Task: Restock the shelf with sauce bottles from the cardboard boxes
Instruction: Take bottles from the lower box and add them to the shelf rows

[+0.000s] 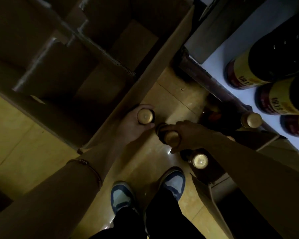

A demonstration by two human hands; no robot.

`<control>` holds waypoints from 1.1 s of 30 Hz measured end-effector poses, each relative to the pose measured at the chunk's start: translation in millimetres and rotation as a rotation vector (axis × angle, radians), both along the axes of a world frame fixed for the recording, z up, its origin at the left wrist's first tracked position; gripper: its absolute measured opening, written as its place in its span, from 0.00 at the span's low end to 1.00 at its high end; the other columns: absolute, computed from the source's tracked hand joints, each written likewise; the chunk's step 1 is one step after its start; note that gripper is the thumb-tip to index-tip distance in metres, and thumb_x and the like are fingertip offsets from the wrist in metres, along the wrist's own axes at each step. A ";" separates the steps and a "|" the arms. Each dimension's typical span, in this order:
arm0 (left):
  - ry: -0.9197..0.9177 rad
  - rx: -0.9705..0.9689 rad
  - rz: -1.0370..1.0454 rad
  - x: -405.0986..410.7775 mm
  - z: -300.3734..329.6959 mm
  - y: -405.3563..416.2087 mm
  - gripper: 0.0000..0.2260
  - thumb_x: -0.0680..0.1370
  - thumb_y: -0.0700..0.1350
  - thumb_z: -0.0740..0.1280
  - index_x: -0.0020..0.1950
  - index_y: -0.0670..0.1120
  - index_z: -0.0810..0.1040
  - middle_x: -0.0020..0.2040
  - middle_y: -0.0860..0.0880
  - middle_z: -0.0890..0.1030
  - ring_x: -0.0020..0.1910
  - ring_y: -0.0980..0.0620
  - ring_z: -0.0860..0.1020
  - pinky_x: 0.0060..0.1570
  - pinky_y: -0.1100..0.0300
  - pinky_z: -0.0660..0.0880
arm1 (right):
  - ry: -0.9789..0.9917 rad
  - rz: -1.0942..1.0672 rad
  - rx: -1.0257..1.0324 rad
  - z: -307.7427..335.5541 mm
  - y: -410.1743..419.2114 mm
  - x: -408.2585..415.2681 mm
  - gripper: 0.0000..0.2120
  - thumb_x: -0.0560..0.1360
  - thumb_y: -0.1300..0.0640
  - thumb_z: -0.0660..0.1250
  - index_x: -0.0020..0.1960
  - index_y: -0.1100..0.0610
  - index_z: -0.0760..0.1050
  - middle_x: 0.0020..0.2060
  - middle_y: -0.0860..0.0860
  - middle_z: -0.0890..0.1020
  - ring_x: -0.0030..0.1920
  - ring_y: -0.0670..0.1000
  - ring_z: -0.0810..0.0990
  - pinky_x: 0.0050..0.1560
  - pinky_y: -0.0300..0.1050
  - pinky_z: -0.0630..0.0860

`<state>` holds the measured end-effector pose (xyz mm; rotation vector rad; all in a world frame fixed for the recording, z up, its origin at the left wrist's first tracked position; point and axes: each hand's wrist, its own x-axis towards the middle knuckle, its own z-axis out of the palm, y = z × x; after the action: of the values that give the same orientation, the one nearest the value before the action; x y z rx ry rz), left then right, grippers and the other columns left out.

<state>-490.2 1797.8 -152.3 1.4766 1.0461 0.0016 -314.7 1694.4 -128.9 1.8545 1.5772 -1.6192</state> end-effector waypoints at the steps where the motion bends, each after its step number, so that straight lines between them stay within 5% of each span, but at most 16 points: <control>1: -0.024 -0.020 0.006 0.2 -4.4 0.7 0.22 0.69 0.32 0.73 0.59 0.49 0.75 0.65 0.52 0.73 0.68 0.55 0.68 0.72 0.50 0.63 | -0.007 0.053 0.005 -2.9 2.7 2.7 0.40 0.69 0.45 0.76 0.75 0.43 0.61 0.64 0.54 0.72 0.65 0.57 0.70 0.63 0.51 0.69; 5: 0.009 0.012 -0.091 -1.6 -21.2 1.5 0.23 0.68 0.32 0.74 0.60 0.48 0.77 0.72 0.53 0.65 0.72 0.59 0.58 0.71 0.60 0.54 | 0.002 0.108 0.047 -11.9 10.2 1.7 0.38 0.67 0.40 0.76 0.73 0.39 0.64 0.71 0.53 0.60 0.69 0.58 0.63 0.67 0.57 0.69; 8: -0.130 0.052 -0.065 -4.4 -30.4 -0.8 0.21 0.64 0.37 0.76 0.55 0.49 0.77 0.61 0.51 0.76 0.69 0.56 0.67 0.71 0.61 0.59 | 0.035 0.135 0.093 -20.0 10.4 -4.7 0.39 0.66 0.40 0.76 0.73 0.40 0.63 0.75 0.52 0.55 0.72 0.58 0.62 0.66 0.59 0.70; 11: -0.187 0.052 -0.003 -6.8 -35.6 -2.7 0.17 0.63 0.42 0.74 0.49 0.51 0.76 0.53 0.51 0.78 0.58 0.62 0.74 0.62 0.68 0.67 | 0.078 0.051 0.121 -26.8 10.4 -9.6 0.37 0.68 0.43 0.76 0.73 0.44 0.64 0.74 0.50 0.61 0.70 0.55 0.68 0.65 0.53 0.70; 15: -0.103 0.073 0.019 -9.4 -26.1 -5.5 0.18 0.66 0.30 0.74 0.52 0.43 0.78 0.54 0.49 0.78 0.55 0.61 0.75 0.58 0.71 0.68 | 0.165 -0.109 0.131 -25.0 6.6 -14.0 0.33 0.69 0.49 0.77 0.71 0.49 0.70 0.68 0.50 0.74 0.66 0.53 0.73 0.66 0.50 0.69; 18: -0.025 0.086 0.042 -13.3 3.1 -10.5 0.19 0.65 0.29 0.73 0.52 0.45 0.79 0.54 0.48 0.80 0.57 0.52 0.77 0.61 0.62 0.71 | 0.179 -0.205 0.173 -2.1 -0.5 -12.5 0.30 0.69 0.53 0.77 0.68 0.53 0.72 0.64 0.52 0.77 0.64 0.53 0.75 0.65 0.52 0.71; 22: 0.001 0.058 -0.020 -20.3 60.7 -17.5 0.17 0.67 0.38 0.77 0.53 0.49 0.79 0.54 0.50 0.81 0.58 0.52 0.78 0.62 0.52 0.73 | 0.233 -0.442 0.309 56.7 -10.2 -2.7 0.27 0.67 0.57 0.79 0.64 0.56 0.76 0.59 0.52 0.81 0.60 0.52 0.78 0.62 0.56 0.74; 25: -0.046 0.114 -0.013 -16.3 118.7 -23.6 0.18 0.65 0.47 0.78 0.53 0.47 0.79 0.53 0.51 0.81 0.57 0.57 0.78 0.60 0.60 0.72 | 0.215 -0.512 0.421 116.1 -10.2 5.6 0.25 0.66 0.52 0.78 0.62 0.55 0.78 0.56 0.51 0.83 0.58 0.51 0.80 0.59 0.56 0.76; 29: -0.104 0.226 0.014 2.5 209.8 -16.8 0.16 0.65 0.44 0.79 0.49 0.42 0.81 0.56 0.54 0.80 0.61 0.62 0.75 0.61 0.71 0.68 | 0.162 -0.602 0.561 215.5 -7.3 19.5 0.21 0.68 0.46 0.75 0.56 0.55 0.80 0.51 0.49 0.84 0.52 0.48 0.81 0.55 0.50 0.77; 33: -0.175 0.281 -0.079 14.7 312.9 -4.0 0.20 0.63 0.57 0.76 0.47 0.46 0.81 0.58 0.52 0.81 0.61 0.62 0.76 0.64 0.65 0.70 | 0.105 -0.692 0.755 319.1 -13.1 21.1 0.13 0.67 0.48 0.75 0.50 0.47 0.77 0.44 0.44 0.83 0.45 0.41 0.79 0.46 0.33 0.73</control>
<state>-475.5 1793.8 160.7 1.7365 0.8693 0.2260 -293.6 1681.2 190.3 3.0151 1.8888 -1.4436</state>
